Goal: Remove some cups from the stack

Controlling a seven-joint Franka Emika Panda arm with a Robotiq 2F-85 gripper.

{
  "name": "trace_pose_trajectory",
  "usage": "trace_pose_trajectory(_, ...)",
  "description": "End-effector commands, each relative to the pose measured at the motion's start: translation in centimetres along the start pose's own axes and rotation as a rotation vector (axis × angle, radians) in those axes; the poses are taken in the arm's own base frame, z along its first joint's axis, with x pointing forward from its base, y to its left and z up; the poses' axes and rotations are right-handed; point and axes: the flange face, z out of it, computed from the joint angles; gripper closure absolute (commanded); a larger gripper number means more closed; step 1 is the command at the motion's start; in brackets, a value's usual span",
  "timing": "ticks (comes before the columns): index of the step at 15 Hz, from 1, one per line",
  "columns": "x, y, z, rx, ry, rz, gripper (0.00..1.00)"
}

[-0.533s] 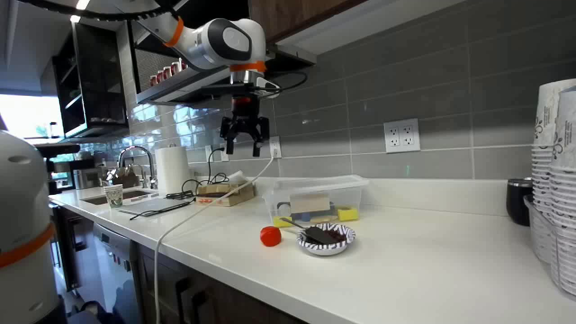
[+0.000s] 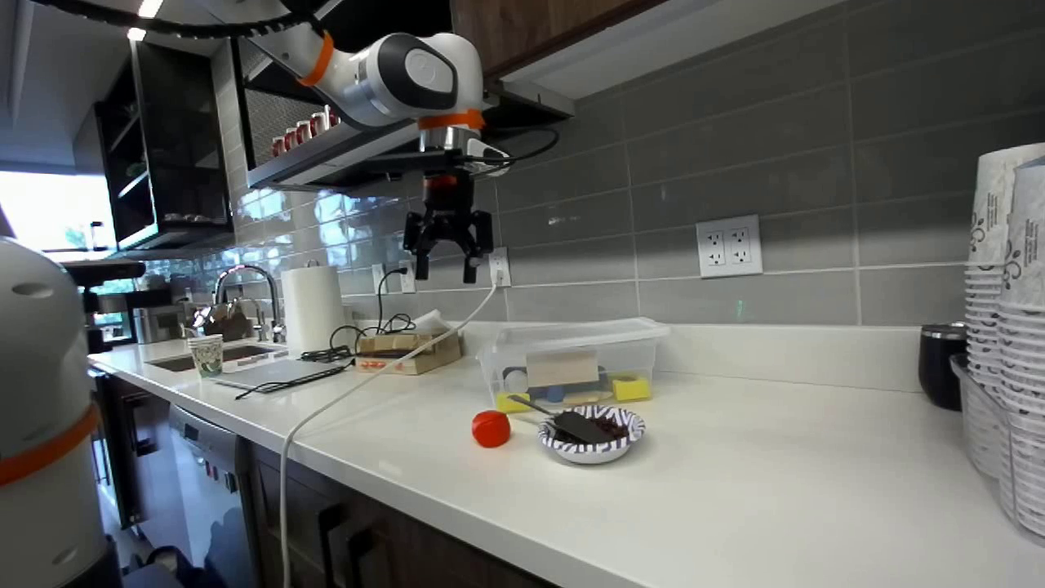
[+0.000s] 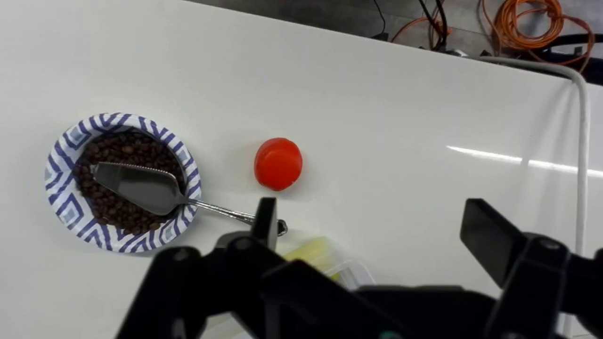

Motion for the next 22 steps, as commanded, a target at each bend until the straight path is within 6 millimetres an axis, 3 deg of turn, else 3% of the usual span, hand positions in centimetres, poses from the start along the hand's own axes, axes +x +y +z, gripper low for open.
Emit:
trace_pose_trajectory(1,1.1,2.8,-1.1,-0.082,0.08,0.094,0.0)
trace_pose_trajectory(4,1.6,6.6,-2.0,-0.188,0.17,0.196,0.0)
trace_pose_trajectory(11,1.4,17.6,-4.9,-0.359,0.292,0.521,0.0)
trace_pose_trajectory(17,0.1,26.6,-8.4,-0.409,0.349,0.849,0.0)
trace_pose_trajectory(22,-0.6,32.7,-9.1,-0.412,0.384,1.12,0.0)
